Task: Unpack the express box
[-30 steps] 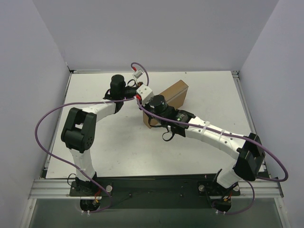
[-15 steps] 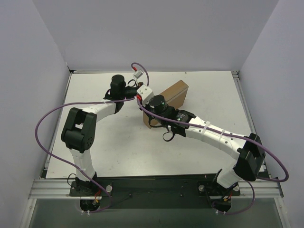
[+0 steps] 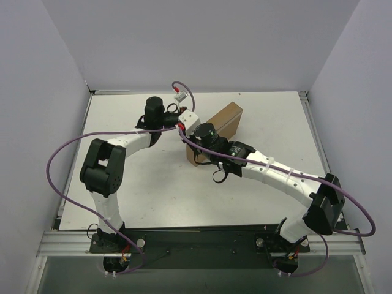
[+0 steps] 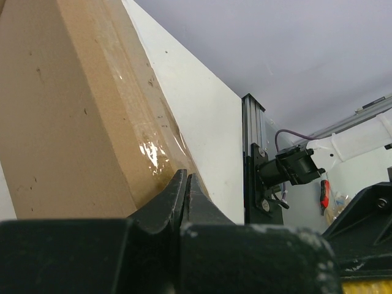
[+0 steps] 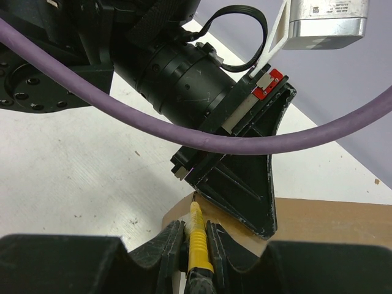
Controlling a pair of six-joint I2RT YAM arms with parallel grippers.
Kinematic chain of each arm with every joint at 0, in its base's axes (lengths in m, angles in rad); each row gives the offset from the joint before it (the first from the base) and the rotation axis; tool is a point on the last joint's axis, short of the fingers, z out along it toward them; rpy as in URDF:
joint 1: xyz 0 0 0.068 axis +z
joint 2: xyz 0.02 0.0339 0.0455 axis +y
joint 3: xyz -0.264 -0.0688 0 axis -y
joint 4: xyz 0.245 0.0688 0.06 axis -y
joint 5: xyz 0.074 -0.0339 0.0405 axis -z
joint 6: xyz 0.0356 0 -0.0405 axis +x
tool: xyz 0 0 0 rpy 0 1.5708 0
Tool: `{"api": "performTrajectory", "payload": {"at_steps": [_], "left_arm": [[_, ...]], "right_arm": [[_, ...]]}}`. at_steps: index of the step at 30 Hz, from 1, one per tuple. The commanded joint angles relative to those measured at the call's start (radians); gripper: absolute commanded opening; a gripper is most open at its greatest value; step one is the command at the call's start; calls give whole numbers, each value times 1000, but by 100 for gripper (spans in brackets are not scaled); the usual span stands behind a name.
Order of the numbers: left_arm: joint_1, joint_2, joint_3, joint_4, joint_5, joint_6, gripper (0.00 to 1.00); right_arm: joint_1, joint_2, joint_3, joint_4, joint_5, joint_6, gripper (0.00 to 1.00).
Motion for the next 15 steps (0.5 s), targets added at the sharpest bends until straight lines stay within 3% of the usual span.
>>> {"api": "performTrajectory", "payload": {"at_steps": [1,11,15], "left_arm": [[-8,89,-29,-170,-51,92,0],[-10,95,-18,-204,-47,128,0],[-1,70,21,-141,-5,111,0]], "right_arm": [[-7,-60,-12,-130,12,7,0],[-15,-97,-60,-144,-46,-10,0],[-27,-90,-64,-125,-100,-5,0]]}}
